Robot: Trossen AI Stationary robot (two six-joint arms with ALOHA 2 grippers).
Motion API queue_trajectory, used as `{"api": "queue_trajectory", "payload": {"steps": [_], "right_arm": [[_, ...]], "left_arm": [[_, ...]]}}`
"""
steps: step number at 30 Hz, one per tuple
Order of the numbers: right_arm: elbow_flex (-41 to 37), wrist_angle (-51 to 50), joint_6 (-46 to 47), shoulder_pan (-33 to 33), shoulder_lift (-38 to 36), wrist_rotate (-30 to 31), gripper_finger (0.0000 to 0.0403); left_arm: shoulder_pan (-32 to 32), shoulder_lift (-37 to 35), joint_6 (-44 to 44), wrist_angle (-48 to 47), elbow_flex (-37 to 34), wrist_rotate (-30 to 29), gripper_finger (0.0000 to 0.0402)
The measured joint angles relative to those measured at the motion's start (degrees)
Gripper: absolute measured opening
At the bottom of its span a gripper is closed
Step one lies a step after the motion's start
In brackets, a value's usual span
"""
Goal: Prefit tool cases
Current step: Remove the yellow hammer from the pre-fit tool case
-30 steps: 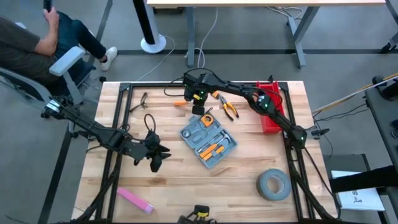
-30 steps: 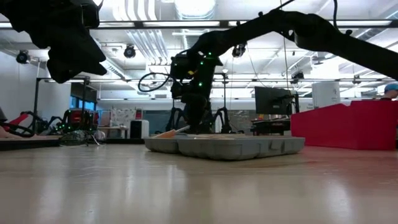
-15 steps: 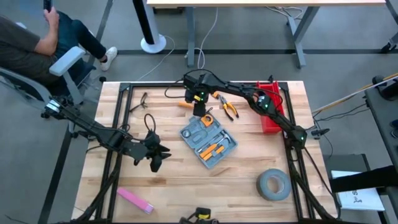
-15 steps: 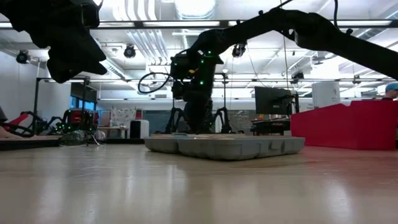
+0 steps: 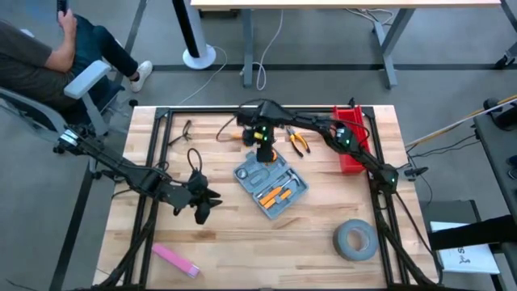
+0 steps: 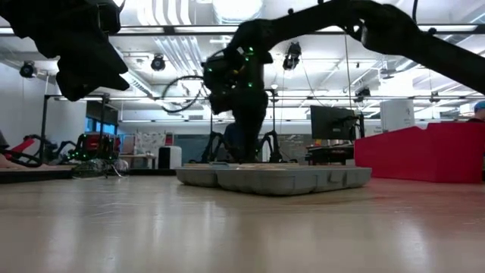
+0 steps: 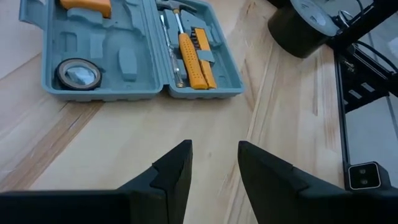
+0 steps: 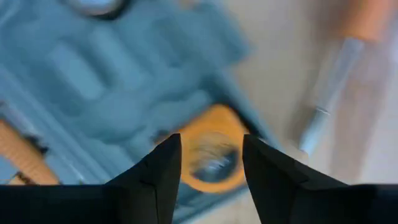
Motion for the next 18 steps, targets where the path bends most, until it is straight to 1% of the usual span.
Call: {"api": "queue_trajectory", "payload": {"steps": [6, 12, 18], "right_arm": [[-0.22, 5.02, 0.74, 4.43, 0.00, 1.92, 0.0138], [-0.44, 2.98, 0.88, 8.09, 0.00, 1.15, 0.0131], [-2.45, 4.44, 0.30, 11.95, 0.00, 1.09, 0.0132]], "left_arm": [[0.00, 0.00, 0.00, 0.02, 0.00, -0.01, 0.0137], [-1.64, -1.04, 0.00, 0.00, 0.00, 0.01, 0.0137], [-3.61, -3.37, 0.02, 0.02, 0.00, -0.51, 0.0137]]}}
